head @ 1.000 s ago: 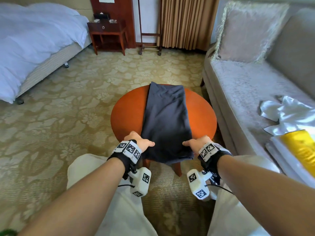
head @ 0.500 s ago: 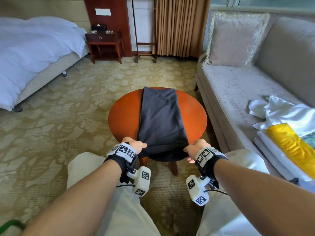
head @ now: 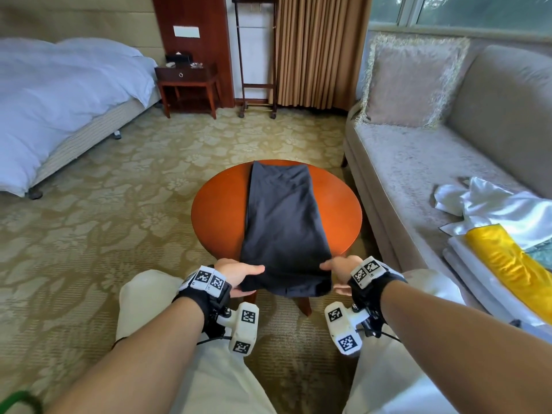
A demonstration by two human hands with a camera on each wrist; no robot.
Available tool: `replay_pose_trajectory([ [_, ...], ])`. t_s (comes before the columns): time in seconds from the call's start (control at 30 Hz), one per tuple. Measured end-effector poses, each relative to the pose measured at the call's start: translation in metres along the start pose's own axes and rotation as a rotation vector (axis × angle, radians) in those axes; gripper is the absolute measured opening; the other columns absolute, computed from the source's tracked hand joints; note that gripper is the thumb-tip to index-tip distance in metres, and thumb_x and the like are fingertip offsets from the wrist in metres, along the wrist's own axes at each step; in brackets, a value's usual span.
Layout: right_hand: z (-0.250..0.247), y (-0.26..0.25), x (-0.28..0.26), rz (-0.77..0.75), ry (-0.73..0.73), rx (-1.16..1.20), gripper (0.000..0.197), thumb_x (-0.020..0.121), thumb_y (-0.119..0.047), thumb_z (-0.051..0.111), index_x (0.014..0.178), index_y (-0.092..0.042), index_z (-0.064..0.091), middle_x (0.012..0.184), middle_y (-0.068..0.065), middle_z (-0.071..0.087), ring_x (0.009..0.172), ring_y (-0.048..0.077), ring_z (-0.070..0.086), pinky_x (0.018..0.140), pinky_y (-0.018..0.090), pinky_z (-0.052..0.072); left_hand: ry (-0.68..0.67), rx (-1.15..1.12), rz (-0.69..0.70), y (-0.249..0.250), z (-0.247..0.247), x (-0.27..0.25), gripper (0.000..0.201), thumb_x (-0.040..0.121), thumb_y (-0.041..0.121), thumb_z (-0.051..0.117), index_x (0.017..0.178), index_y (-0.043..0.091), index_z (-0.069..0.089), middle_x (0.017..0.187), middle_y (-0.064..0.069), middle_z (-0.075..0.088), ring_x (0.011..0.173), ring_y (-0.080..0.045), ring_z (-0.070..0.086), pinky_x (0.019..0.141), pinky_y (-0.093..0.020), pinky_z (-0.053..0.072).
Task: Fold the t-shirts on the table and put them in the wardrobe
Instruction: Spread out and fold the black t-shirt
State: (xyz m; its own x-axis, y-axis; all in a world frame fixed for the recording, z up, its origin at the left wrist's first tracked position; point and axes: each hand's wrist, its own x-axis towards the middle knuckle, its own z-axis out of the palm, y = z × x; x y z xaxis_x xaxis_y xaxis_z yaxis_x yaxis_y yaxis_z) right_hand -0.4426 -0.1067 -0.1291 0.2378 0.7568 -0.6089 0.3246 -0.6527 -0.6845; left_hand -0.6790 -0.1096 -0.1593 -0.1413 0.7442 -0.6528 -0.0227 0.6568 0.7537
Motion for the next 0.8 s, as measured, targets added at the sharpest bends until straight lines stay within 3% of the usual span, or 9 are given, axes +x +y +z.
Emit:
replay_pose_trajectory([
  [0.07, 0.004, 0.003, -0.001, 0.012, -0.061, -0.024, 0.008, 0.085, -0.003, 0.067, 0.087, -0.003, 0.059, 0.077, 0.015, 0.064, 0.068, 0.028, 0.065, 0.057, 0.033, 0.055, -0.017, 0.011, 0.009, -0.002, 0.000, -0.002, 0.037, 0.072, 0.000, 0.083, 0.103, 0.000, 0.065, 0.105, -0.016, 0.069, 0.099, -0.032, 0.066, 0.063, -0.037, 0.059],
  [0.13, 0.006, 0.006, -0.001, 0.011, -0.083, -0.103, 0.009, 0.084, 0.002, 0.067, 0.087, -0.002, 0.059, 0.074, 0.014, 0.064, 0.062, 0.024, 0.063, 0.050, 0.029, 0.052, -0.013, 0.048, 0.035, -0.005, 0.000, -0.003, 0.037, 0.071, -0.007, 0.080, 0.104, -0.001, 0.064, 0.107, -0.017, 0.069, 0.099, -0.033, 0.066, 0.058, -0.033, 0.058],
  [0.27, 0.003, 0.007, 0.005, -0.014, -0.079, -0.368, 0.018, 0.076, -0.019, 0.077, 0.079, -0.010, 0.061, 0.081, 0.010, 0.072, 0.068, 0.022, 0.068, 0.068, 0.030, 0.060, 0.018, 0.113, 0.015, -0.011, 0.001, -0.001, 0.045, 0.067, -0.013, 0.080, 0.106, -0.003, 0.061, 0.107, -0.020, 0.068, 0.087, -0.033, 0.068, 0.050, -0.030, 0.055],
  [0.33, 0.002, 0.003, 0.007, -0.003, -0.047, -0.515, 0.027, 0.067, -0.034, 0.080, 0.070, -0.014, 0.062, 0.087, 0.009, 0.074, 0.072, 0.022, 0.067, 0.080, 0.033, 0.058, 0.037, 0.218, 0.011, -0.011, 0.002, -0.002, 0.051, 0.062, 0.003, 0.089, 0.104, 0.004, 0.060, 0.106, -0.016, 0.068, 0.088, -0.030, 0.068, 0.050, -0.030, 0.055],
  [0.43, 0.003, -0.004, 0.016, -0.005, 0.016, -0.435, 0.040, 0.043, -0.039, 0.076, 0.072, -0.014, 0.065, 0.082, 0.010, 0.072, 0.078, 0.029, 0.069, 0.081, 0.042, 0.058, 0.143, 0.374, 0.088, 0.001, 0.000, -0.001, 0.073, 0.048, 0.045, 0.091, 0.103, 0.006, 0.063, 0.096, -0.011, 0.070, 0.078, -0.027, 0.068, 0.052, -0.026, 0.052],
  [0.53, 0.007, -0.005, 0.033, -0.015, 0.050, -0.293, 0.048, 0.053, -0.040, 0.071, 0.089, -0.011, 0.061, 0.095, 0.012, 0.067, 0.086, 0.033, 0.065, 0.086, 0.044, 0.055, 0.205, 0.308, 0.078, 0.009, 0.001, 0.007, 0.079, 0.062, 0.054, 0.082, 0.118, 0.005, 0.057, 0.110, -0.014, 0.067, 0.091, -0.032, 0.066, 0.079, -0.036, 0.056],
  [0.6, 0.010, 0.001, 0.042, -0.038, 0.046, -0.286, 0.058, 0.055, -0.044, 0.072, 0.104, -0.014, 0.064, 0.103, 0.011, 0.067, 0.091, 0.032, 0.065, 0.086, 0.041, 0.055, 0.196, 0.321, 0.073, 0.006, 0.002, 0.016, 0.080, 0.057, 0.051, 0.082, 0.117, 0.003, 0.057, 0.112, -0.012, 0.067, 0.096, -0.032, 0.065, 0.089, -0.041, 0.055],
  [0.7, 0.017, 0.015, 0.052, -0.032, -0.038, -0.194, 0.048, 0.070, -0.030, 0.077, 0.108, -0.004, 0.064, 0.104, 0.013, 0.068, 0.092, 0.030, 0.068, 0.077, 0.039, 0.058, 0.168, 0.287, 0.087, -0.016, -0.003, 0.053, 0.088, 0.036, 0.047, 0.085, 0.110, 0.007, 0.064, 0.102, -0.009, 0.071, 0.090, -0.030, 0.068, 0.085, -0.045, 0.057],
  [0.8, 0.019, 0.015, 0.036, -0.010, -0.025, -0.169, 0.024, 0.073, -0.013, 0.079, 0.087, -0.001, 0.063, 0.084, 0.019, 0.069, 0.076, 0.034, 0.069, 0.071, 0.044, 0.060, 0.125, 0.233, 0.095, -0.017, -0.004, 0.043, 0.078, 0.040, 0.039, 0.089, 0.105, 0.005, 0.063, 0.100, -0.011, 0.070, 0.088, -0.030, 0.069, 0.077, -0.049, 0.060],
])
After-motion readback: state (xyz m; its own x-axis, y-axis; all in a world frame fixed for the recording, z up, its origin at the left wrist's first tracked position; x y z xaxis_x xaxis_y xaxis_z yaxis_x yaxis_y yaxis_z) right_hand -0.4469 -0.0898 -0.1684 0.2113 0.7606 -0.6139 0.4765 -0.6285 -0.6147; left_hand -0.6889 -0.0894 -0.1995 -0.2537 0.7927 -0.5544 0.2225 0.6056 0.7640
